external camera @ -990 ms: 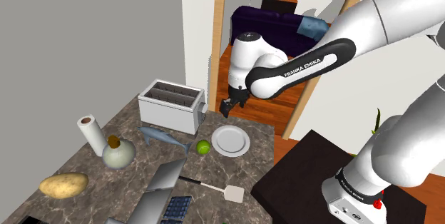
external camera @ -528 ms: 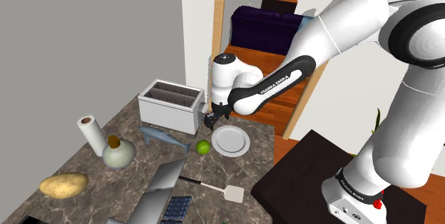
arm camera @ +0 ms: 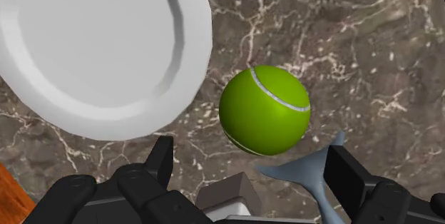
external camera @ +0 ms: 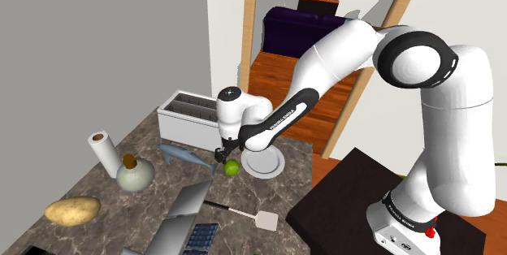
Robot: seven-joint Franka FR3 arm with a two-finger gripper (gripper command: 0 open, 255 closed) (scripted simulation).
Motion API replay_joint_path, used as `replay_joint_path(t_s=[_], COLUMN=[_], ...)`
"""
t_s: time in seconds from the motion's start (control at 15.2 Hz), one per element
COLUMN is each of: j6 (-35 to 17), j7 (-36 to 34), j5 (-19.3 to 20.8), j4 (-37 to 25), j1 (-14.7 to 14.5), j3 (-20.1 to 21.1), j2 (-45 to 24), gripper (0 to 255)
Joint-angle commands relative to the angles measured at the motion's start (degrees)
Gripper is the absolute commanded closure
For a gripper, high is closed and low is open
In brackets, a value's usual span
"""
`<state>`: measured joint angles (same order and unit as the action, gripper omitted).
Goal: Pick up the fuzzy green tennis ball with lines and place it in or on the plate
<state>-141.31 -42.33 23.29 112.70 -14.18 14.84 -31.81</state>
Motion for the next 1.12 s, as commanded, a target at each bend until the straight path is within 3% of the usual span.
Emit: replay_joint_path(t_s=[0.0, 0.53, 0.99, 1.06], j6=[0.20, -3.27, -3.27, -3.27], j7=[-1.00, -2.16, -2.16, -2.16], j5=[0.90, 2.75, 2.75, 2.75], j4=[-3.29, -4.59, -4.59, -4.59], j1=[-1.50, -2.33, -2.33, -2.33], j3=[-0.56, -2.31, -2.31, -2.31], j2=[-3.62, -8.36, -8.36, -8.37], gripper=[0, 0, 0, 255])
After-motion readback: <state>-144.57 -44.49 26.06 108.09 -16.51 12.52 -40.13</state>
